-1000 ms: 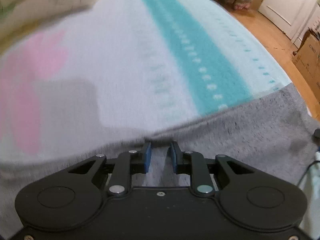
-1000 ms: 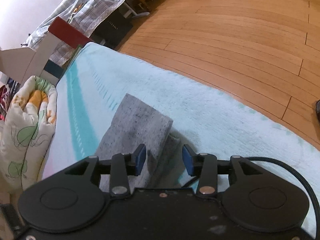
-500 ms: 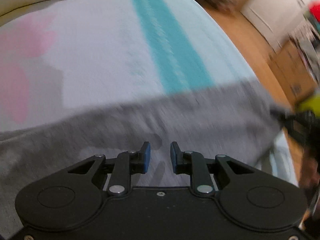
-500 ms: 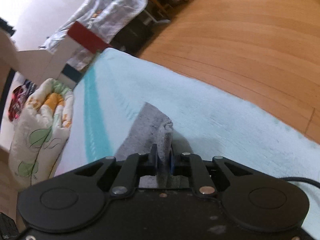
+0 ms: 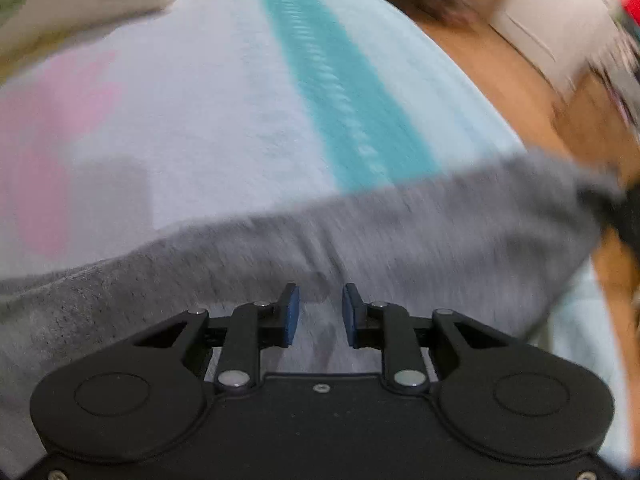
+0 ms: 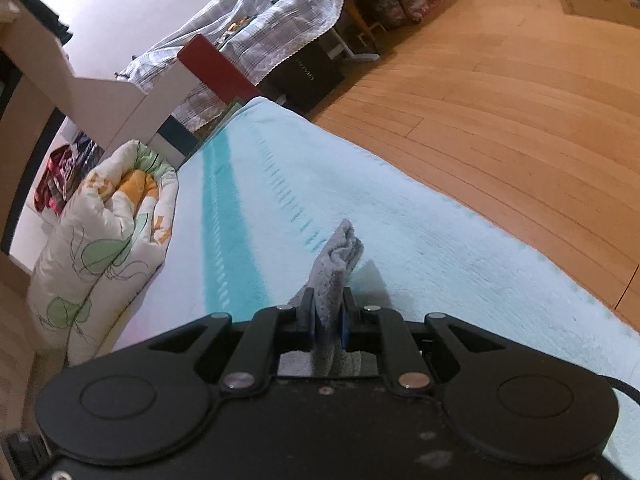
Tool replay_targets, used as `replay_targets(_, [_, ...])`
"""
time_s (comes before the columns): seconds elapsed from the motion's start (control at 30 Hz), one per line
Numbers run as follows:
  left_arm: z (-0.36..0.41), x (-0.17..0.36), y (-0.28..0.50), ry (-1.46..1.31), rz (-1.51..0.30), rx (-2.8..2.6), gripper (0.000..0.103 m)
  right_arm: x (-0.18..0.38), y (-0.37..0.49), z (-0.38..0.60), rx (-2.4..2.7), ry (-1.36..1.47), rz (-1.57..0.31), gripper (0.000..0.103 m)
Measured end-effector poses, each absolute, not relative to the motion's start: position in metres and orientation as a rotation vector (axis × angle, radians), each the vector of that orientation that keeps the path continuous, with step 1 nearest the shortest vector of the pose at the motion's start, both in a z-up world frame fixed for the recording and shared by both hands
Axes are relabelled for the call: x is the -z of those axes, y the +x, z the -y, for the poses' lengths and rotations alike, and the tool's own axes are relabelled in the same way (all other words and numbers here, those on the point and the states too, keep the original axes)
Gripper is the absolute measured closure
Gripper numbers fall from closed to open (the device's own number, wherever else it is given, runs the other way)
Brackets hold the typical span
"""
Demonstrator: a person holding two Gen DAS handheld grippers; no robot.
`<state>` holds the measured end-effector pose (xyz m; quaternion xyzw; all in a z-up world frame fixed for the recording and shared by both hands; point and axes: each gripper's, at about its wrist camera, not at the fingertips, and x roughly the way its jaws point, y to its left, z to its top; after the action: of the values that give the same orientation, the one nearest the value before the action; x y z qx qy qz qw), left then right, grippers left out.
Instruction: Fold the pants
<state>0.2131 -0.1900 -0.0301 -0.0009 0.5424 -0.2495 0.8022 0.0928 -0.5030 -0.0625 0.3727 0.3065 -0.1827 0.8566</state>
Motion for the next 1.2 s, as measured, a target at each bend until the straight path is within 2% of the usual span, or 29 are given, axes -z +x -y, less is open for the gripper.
replay_targets(0.1, [0.189,0.043,0.236,-0.106,-1.238,0.516,0.072,0.057,0.091,0.500,0.375,0.764,-0.650,0.090])
replay_targets(0.27, [0.186,0.058,0.250,-0.175,-1.252,0.462,0.073,0.043,0.092,0.490,0.354,0.721,-0.651,0.090])
replay_targets(0.47, [0.140,0.043,0.260,-0.303,-1.275,0.441,0.073,0.017,0.101,0.455,0.294,0.578,-0.667,0.090])
replay_targets(0.63, [0.082,0.030,0.268,-0.309,-1.243,0.371,0.072,-0.013,0.111,0.392,0.176,0.423,-0.661,0.090])
replay_targets(0.8, [0.025,0.034,0.265,-0.296,-1.249,0.320,0.072,-0.030,0.122,0.287,-0.045,0.313,-0.657,0.090])
replay_targets(0.9, [-0.009,0.038,0.258,-0.293,-1.256,0.263,0.072,-0.012,0.126,0.208,-0.205,0.269,-0.696,0.090])
replay_targets(1.1, [-0.065,0.043,0.248,-0.267,-1.231,0.120,0.072,0.065,0.119,0.084,-0.326,0.146,-0.852,0.090])
replay_targets(1.2, [-0.075,0.042,0.244,-0.260,-1.217,0.119,0.072,0.084,0.108,0.065,-0.305,0.080,-0.871,0.080])
